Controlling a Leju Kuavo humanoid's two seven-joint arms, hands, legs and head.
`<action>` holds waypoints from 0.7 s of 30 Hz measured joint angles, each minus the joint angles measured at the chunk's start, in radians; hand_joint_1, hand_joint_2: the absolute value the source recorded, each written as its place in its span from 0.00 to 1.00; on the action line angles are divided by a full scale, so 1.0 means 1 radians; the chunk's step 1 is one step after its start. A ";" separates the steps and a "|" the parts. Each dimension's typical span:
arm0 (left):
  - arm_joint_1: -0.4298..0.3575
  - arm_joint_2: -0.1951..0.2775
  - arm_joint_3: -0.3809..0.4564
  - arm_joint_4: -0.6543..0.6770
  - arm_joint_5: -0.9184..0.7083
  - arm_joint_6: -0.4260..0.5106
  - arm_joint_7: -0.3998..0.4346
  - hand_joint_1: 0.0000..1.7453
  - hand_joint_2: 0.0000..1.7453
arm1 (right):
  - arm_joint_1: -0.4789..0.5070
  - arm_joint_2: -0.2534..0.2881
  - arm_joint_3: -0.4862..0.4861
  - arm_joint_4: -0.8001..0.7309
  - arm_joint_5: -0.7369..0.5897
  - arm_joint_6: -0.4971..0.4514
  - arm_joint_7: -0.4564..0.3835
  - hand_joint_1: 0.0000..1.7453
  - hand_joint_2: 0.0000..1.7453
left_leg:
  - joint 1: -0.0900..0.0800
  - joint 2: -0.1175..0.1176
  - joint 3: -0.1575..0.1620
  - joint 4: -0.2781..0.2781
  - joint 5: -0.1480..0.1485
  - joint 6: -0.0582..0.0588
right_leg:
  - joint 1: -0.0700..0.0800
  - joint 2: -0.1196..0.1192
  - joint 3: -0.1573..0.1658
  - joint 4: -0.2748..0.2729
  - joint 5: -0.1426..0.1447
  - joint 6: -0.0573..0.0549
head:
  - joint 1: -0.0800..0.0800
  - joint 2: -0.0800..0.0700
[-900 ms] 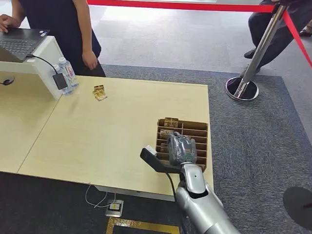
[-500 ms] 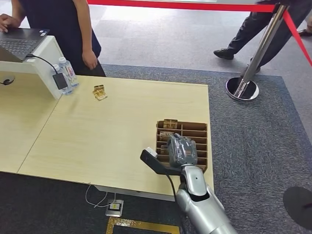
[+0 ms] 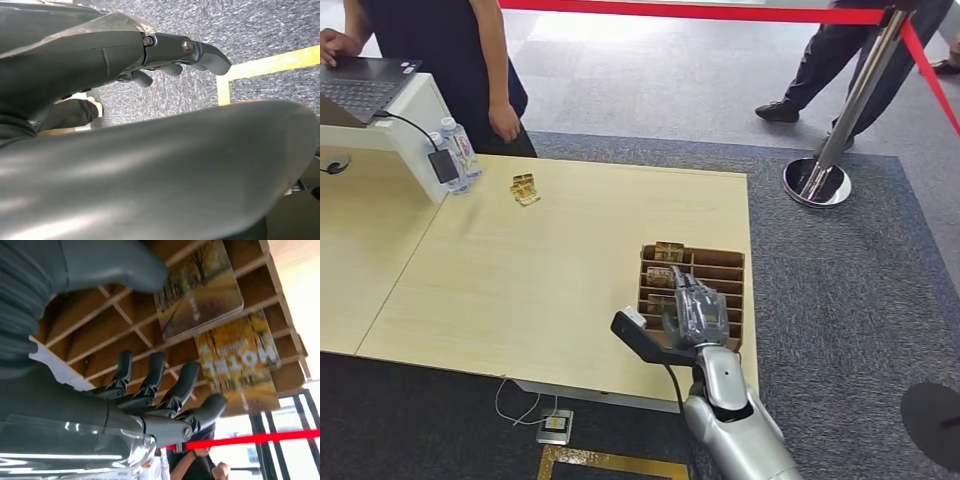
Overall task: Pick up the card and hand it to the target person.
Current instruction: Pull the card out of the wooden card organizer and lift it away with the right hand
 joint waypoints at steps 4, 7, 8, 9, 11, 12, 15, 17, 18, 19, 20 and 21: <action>0.000 0.000 0.000 0.000 0.000 0.000 0.001 0.00 0.00 | 0.003 -0.001 0.000 -0.019 0.004 -0.001 0.000 0.09 1.00 | 0.000 0.000 0.000 0.000 0.000 0.000 | 0.000 0.000 0.000 0.000 0.000 0.000 | 0.000 0.000; 0.000 0.000 0.000 0.000 -0.001 0.000 0.001 0.00 0.00 | 0.010 -0.004 0.000 -0.031 0.005 0.000 0.000 0.15 1.00 | 0.000 0.000 -0.001 0.000 0.000 0.000 | 0.000 0.000 -0.001 0.000 0.000 0.000 | 0.000 0.000; 0.000 0.000 0.000 0.000 -0.001 0.000 0.001 0.00 0.00 | 0.012 -0.005 0.000 -0.036 0.005 0.001 0.000 0.23 1.00 | 0.000 0.000 -0.001 0.000 0.000 0.000 | 0.000 0.000 -0.001 0.000 0.000 0.000 | 0.000 0.000; 0.000 0.000 0.000 0.000 -0.001 0.000 0.001 0.00 0.00 | 0.014 -0.006 0.000 -0.040 0.005 0.003 0.000 0.31 1.00 | 0.000 0.000 -0.002 0.000 0.000 0.000 | 0.000 0.000 -0.002 0.000 0.000 0.000 | 0.000 0.000; 0.000 0.000 0.000 0.000 -0.001 -0.001 0.001 0.00 0.00 | 0.017 -0.008 0.000 -0.047 0.006 0.007 0.000 0.55 1.00 | 0.000 0.000 -0.002 0.000 0.000 0.000 | 0.000 0.000 -0.002 0.000 0.000 0.000 | 0.000 0.000; 0.000 0.000 0.000 0.000 -0.001 -0.002 0.001 0.00 0.00 | 0.018 -0.008 0.000 -0.050 0.006 0.008 0.000 0.64 1.00 | 0.000 0.000 -0.002 0.000 0.000 0.000 | 0.000 0.000 -0.002 0.000 0.000 0.000 | 0.000 0.000; 0.000 0.000 0.000 0.000 -0.001 -0.005 0.001 0.00 0.00 | 0.021 -0.008 0.000 -0.056 0.008 0.011 -0.001 0.80 1.00 | 0.000 0.000 -0.002 0.000 0.000 0.000 | 0.000 0.000 -0.002 0.000 0.000 0.000 | 0.000 0.000; 0.000 0.000 0.000 0.000 0.000 -0.006 0.001 0.00 0.00 | 0.022 -0.007 0.000 -0.056 0.010 0.012 -0.002 0.81 1.00 | 0.000 0.000 -0.002 0.000 0.000 0.000 | 0.000 0.000 -0.002 0.000 0.000 0.000 | 0.000 0.000; 0.000 0.000 0.000 0.000 0.000 -0.006 0.001 0.00 0.00 | 0.023 -0.007 0.000 -0.056 0.010 0.013 -0.002 0.81 1.00 | 0.000 0.000 -0.002 0.000 0.000 0.000 | 0.000 0.000 -0.002 0.000 0.000 0.000 | 0.000 0.000; 0.000 0.000 0.000 0.000 0.000 -0.006 0.001 0.00 0.00 | 0.023 -0.007 0.000 -0.056 0.011 0.015 -0.003 0.81 1.00 | 0.000 0.000 -0.002 0.000 0.000 0.000 | 0.000 0.000 -0.002 0.000 0.000 0.000 | 0.000 0.000; 0.000 0.000 0.000 0.000 0.001 -0.006 0.001 0.00 0.00 | 0.024 -0.007 0.001 -0.056 0.012 0.016 -0.004 0.80 1.00 | 0.000 0.000 -0.002 0.000 0.000 0.000 | 0.000 0.000 -0.002 0.000 0.000 0.000 | 0.000 0.000; 0.000 0.000 0.000 0.000 0.002 -0.006 0.001 0.00 0.00 | 0.024 -0.007 0.001 -0.057 0.013 0.018 -0.005 0.79 1.00 | 0.000 0.000 -0.002 0.000 0.000 0.000 | 0.000 0.000 -0.002 0.000 0.000 0.000 | 0.000 0.000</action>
